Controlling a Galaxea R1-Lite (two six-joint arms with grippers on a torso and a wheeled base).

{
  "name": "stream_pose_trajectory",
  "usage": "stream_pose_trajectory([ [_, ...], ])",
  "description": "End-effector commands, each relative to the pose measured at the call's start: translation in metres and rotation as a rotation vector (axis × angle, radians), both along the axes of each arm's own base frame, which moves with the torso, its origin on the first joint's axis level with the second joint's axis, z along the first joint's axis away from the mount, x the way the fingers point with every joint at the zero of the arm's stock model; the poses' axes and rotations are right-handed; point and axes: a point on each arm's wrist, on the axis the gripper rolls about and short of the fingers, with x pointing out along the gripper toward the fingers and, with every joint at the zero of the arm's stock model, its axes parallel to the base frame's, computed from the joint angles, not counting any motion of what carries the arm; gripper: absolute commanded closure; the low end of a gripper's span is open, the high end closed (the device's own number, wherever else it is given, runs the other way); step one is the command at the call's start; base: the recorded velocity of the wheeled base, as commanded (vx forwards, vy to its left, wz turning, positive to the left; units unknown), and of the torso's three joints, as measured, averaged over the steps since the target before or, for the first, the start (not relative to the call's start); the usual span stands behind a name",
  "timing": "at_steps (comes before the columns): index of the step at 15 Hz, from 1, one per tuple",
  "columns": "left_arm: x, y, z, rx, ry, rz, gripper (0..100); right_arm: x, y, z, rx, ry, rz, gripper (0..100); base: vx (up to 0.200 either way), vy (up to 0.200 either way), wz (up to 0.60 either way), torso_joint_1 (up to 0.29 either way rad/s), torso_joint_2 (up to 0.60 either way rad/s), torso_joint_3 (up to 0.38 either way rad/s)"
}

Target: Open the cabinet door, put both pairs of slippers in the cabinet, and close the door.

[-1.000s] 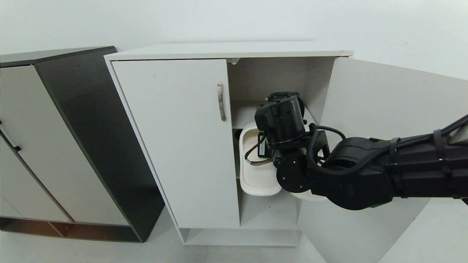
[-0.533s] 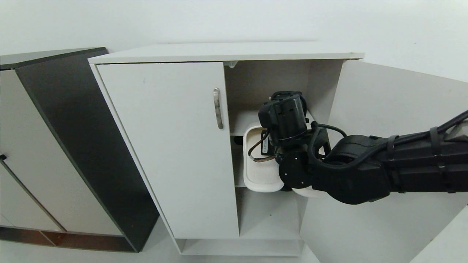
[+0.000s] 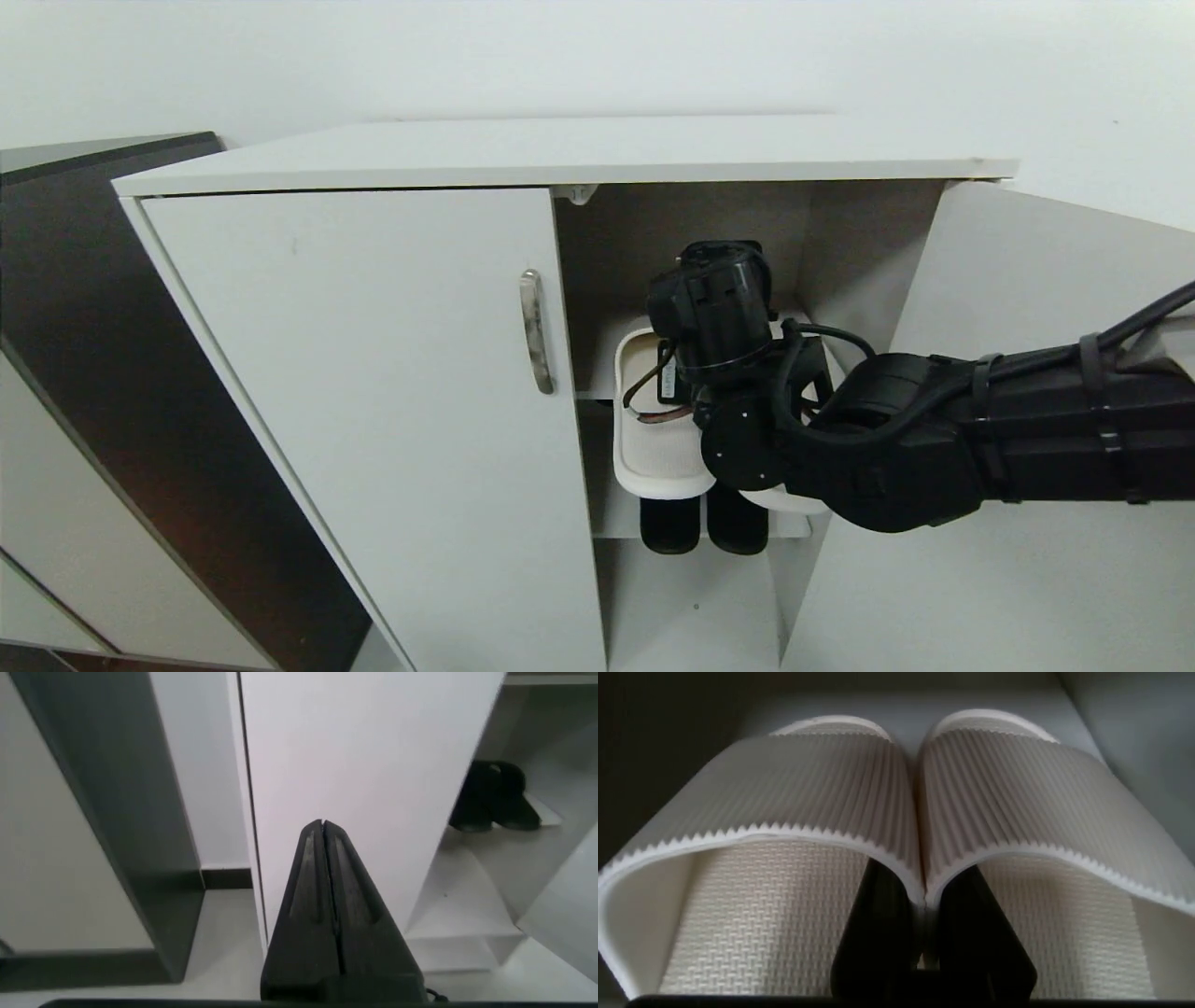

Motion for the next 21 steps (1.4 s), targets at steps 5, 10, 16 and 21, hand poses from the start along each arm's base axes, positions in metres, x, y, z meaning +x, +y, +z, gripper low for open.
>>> stream_pose_trajectory([
  [5, 0.000, 0.000, 0.000, -0.002, 0.000, 0.002, 100, 0.005, 0.003, -0.009, -0.022, 0.012, -0.003, 100, 0.000, 0.000, 0.00, 0.000, 0.00, 0.000],
  [10, 0.000, 0.000, 0.000, -0.005, 0.000, 0.005, 100, 0.042, 0.006, -0.024, -0.048, 0.005, -0.045, 100, 0.000, 0.000, 0.00, 0.000, 0.00, 0.000],
  [16, 0.000, 0.000, 0.000, -0.007, 0.000, 0.005, 100, 0.076, 0.006, -0.013, -0.035, -0.044, -0.058, 100, 0.000, 0.000, 0.00, 0.000, 0.00, 0.000],
  [21, 0.000, 0.000, 0.000, -0.007, 0.000, 0.005, 100, 0.093, 0.004, -0.007, -0.042, -0.062, -0.055, 100, 0.000, 0.000, 0.00, 0.000, 0.00, 0.000],
])
